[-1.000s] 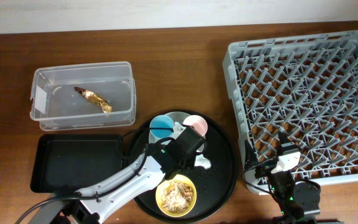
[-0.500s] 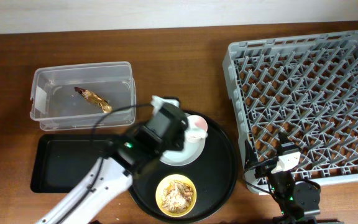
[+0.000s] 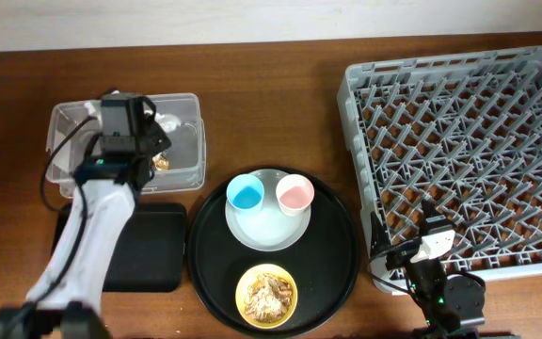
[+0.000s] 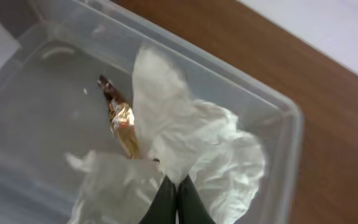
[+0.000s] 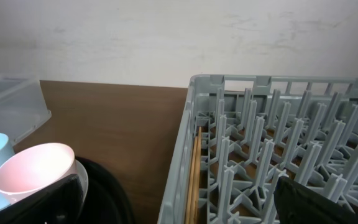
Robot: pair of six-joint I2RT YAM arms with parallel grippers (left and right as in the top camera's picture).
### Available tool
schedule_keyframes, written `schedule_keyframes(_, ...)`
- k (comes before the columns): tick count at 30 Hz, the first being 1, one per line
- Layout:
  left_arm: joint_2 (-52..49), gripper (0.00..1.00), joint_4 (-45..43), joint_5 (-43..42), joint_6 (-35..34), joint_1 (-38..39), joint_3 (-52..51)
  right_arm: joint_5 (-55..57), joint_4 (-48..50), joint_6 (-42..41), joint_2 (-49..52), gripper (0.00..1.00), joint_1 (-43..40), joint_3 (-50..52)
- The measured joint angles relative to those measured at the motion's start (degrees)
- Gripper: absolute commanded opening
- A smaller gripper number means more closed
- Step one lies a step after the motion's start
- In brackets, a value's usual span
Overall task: Sort waste into correct bins and load items into the dishwasher rack
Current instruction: 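Drop the tissue into the clear plastic bin, then grasp the yellow bowl of shells with the left gripper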
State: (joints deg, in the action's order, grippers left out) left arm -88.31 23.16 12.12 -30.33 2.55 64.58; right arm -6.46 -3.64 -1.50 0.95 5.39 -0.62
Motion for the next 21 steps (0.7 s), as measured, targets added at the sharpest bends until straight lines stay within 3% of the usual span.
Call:
schedule_keyframes(2,-3.34,0.82,-2.89,0.35,0.83,0.00,0.00,0.00,-0.04,-0.04,0.02,0.99,0.00,0.00)
schedule_keyframes(5,-5.01,0.80,-4.59,0.35,2.32,0.00,0.37,0.00,-0.02,-0.02,0.02,0.99,0.00,0.00)
schedule_keyframes(7,-3.98,0.61,-1.51,-2.19,2.69,0.00,1.18,0.00,-0.02,-0.04,0.02,0.99,0.00,0.00)
schedule_keyframes(10,4.39,0.54,10.58,-13.25,3.30,2.45,1.99,-0.02,0.02,-0.02,0.04,0.99,0.00,0.00)
schedule_keyframes(13,13.20,0.40,28.06,-20.09,3.34,16.48,2.78,0.00,0.04,-0.04,0.00,0.99,0.00,0.00)
schedule_keyframes(15,13.84,0.39,35.01,-21.09,3.39,28.02,2.80,-0.02,0.00,-0.02,0.09,0.99,-0.04,0.00)
schedule_keyframes(16,13.73,0.38,37.75,-22.14,2.78,39.39,2.73,-0.02,-0.02,-0.04,0.11,0.99,-0.04,0.00)
schedule_keyframes(19,13.49,0.30,37.73,-20.55,-2.51,56.96,2.73,0.00,0.00,-0.04,0.09,0.99,-0.04,0.00)
schedule_keyframes(21,12.55,0.30,37.75,-16.83,-5.77,62.07,2.73,0.00,0.00,-0.04,0.11,0.99,-0.04,0.00)
